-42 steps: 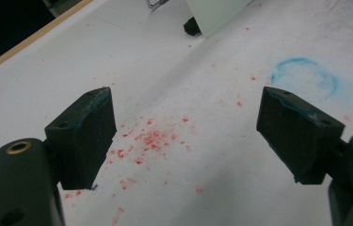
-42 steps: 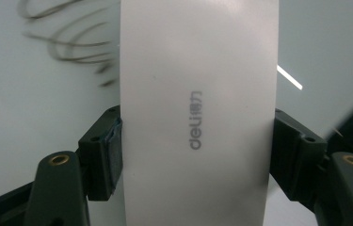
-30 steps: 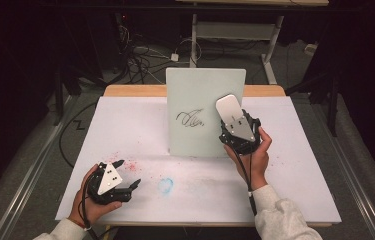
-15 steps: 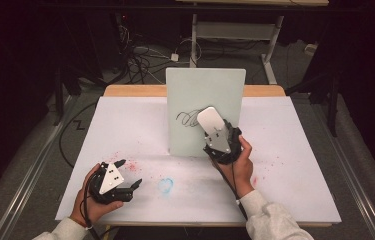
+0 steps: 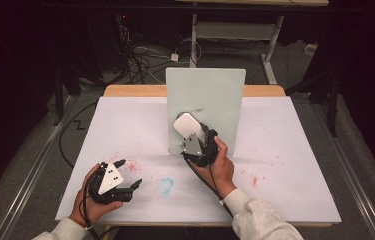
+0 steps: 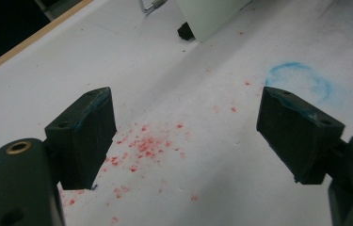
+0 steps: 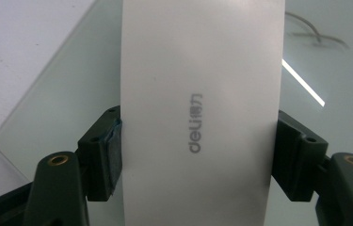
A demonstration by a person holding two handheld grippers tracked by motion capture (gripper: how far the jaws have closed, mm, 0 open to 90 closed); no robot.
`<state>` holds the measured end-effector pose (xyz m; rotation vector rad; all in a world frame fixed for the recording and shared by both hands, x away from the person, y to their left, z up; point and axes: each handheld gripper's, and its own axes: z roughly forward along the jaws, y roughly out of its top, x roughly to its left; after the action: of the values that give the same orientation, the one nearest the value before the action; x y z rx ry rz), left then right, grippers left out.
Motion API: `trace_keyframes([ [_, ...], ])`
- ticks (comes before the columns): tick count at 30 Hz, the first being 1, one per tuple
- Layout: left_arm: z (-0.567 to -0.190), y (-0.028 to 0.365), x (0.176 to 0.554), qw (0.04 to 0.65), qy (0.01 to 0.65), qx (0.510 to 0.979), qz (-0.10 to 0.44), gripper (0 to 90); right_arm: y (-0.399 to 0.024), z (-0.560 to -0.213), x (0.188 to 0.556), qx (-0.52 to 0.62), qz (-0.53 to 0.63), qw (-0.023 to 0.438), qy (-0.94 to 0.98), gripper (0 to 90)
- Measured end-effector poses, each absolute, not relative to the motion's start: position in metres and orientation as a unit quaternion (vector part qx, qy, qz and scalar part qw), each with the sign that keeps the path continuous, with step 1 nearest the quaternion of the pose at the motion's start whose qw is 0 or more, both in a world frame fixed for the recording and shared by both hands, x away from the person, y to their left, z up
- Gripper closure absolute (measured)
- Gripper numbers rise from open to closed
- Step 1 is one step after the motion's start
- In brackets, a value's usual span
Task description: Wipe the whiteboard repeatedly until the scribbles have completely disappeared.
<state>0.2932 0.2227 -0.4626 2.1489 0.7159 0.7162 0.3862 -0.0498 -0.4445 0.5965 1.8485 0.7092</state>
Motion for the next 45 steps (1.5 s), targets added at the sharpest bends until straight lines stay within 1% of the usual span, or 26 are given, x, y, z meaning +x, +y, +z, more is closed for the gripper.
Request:
trace_keyframes([
  [3,-0.462,0.223,0.293,0.373,0.278,0.84,0.279,19.2,-0.041,-0.451,0.385,0.23,0.277,0.524,0.772,30.8],
  [6,-0.463,0.223,0.292,0.374,0.28,0.839,0.278,19.3,-0.037,-0.454,0.384,0.226,0.273,0.526,0.774,30.8],
  [9,-0.463,0.224,0.292,0.376,0.281,0.837,0.279,19.2,-0.039,-0.449,0.385,0.217,0.27,0.52,0.781,30.9],
  [11,-0.462,0.225,0.291,0.376,0.281,0.837,0.282,19.2,-0.043,-0.442,0.387,0.218,0.273,0.521,0.778,30.9],
  [17,-0.463,0.226,0.292,0.372,0.284,0.839,0.278,19.2,-0.066,-0.413,0.397,0.276,0.302,0.54,0.735,31.0],
  [20,-0.462,0.226,0.291,0.374,0.284,0.837,0.279,19.2,-0.075,-0.407,0.399,0.309,0.33,0.52,0.725,30.9],
  [22,-0.462,0.226,0.291,0.376,0.286,0.836,0.279,19.2,-0.069,-0.411,0.397,0.302,0.316,0.532,0.725,30.9],
  [26,-0.462,0.225,0.292,0.378,0.284,0.836,0.28,19.2,-0.051,-0.426,0.393,0.266,0.293,0.525,0.753,30.9],
  [28,-0.462,0.224,0.292,0.376,0.282,0.837,0.279,19.2,-0.043,-0.436,0.39,0.246,0.276,0.531,0.763,30.8],
  [33,-0.463,0.224,0.293,0.376,0.281,0.839,0.276,19.2,-0.037,-0.453,0.384,0.227,0.265,0.521,0.779,30.8],
  [36,-0.462,0.224,0.293,0.376,0.28,0.839,0.277,19.2,-0.036,-0.458,0.382,0.21,0.247,0.528,0.785,30.9],
  [38,-0.462,0.224,0.293,0.376,0.281,0.838,0.278,19.2,-0.039,-0.452,0.383,0.21,0.251,0.516,0.791,30.9],
  [40,-0.462,0.225,0.292,0.378,0.282,0.837,0.278,19.2,-0.045,-0.444,0.386,0.224,0.255,0.527,0.779,30.9],
  [45,-0.462,0.227,0.293,0.377,0.286,0.836,0.279,19.2,-0.08,-0.409,0.398,0.291,0.305,0.529,0.737,31.0],
])
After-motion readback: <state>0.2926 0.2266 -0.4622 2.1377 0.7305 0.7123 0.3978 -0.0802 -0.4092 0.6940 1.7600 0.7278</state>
